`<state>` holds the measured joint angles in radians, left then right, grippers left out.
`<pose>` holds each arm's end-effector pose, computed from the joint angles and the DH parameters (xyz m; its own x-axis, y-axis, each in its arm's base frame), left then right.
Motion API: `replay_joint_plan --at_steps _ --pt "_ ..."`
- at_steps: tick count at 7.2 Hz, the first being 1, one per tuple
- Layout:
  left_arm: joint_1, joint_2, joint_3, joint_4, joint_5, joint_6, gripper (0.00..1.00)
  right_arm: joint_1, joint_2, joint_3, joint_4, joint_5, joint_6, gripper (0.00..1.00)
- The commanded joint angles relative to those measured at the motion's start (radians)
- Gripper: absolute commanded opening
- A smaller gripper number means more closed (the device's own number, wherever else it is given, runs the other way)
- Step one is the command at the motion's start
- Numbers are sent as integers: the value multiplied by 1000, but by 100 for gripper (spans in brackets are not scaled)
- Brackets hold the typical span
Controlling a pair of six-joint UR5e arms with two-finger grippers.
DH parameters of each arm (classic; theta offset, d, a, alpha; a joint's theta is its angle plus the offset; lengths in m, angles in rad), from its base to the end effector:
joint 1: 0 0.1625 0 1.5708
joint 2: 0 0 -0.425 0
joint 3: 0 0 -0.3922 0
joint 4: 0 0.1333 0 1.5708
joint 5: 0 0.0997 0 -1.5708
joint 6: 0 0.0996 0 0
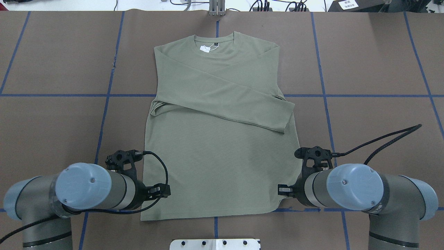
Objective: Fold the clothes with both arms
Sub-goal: 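Grasp both hem corners nearest the robot with both grippers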
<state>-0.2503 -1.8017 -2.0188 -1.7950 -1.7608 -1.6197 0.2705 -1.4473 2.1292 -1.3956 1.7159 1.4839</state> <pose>0.4958 -0.2449 0.3122 0.5943 -0.2015 -0.7786 0.1288 0.9795 -0.1552 -0.4468 -0.2473 0.3262 0.6423 0.0890 0.7613 -0.1037 0.9942 -0.0287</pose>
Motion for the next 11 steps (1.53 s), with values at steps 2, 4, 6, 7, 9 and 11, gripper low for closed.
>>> replay_joint_plan --at_steps 2,4,6,7,9,11 --pt "33 4 54 8 21 -15 99 15 1 14 1 4 -1 0" --pt "31 4 46 11 20 -17 94 19 1 20 1 7 -2 0" --pt "32 11 45 12 20 -19 91 22 1 20 0 8 -1 0" --pt "32 13 42 12 20 -19 89 25 1 20 0 10 -1 0" --pt "32 12 38 12 20 -46 73 26 1 20 0 10 -1 0" --pt "34 12 32 12 20 -48 45 26 1 20 0 10 -1 0"
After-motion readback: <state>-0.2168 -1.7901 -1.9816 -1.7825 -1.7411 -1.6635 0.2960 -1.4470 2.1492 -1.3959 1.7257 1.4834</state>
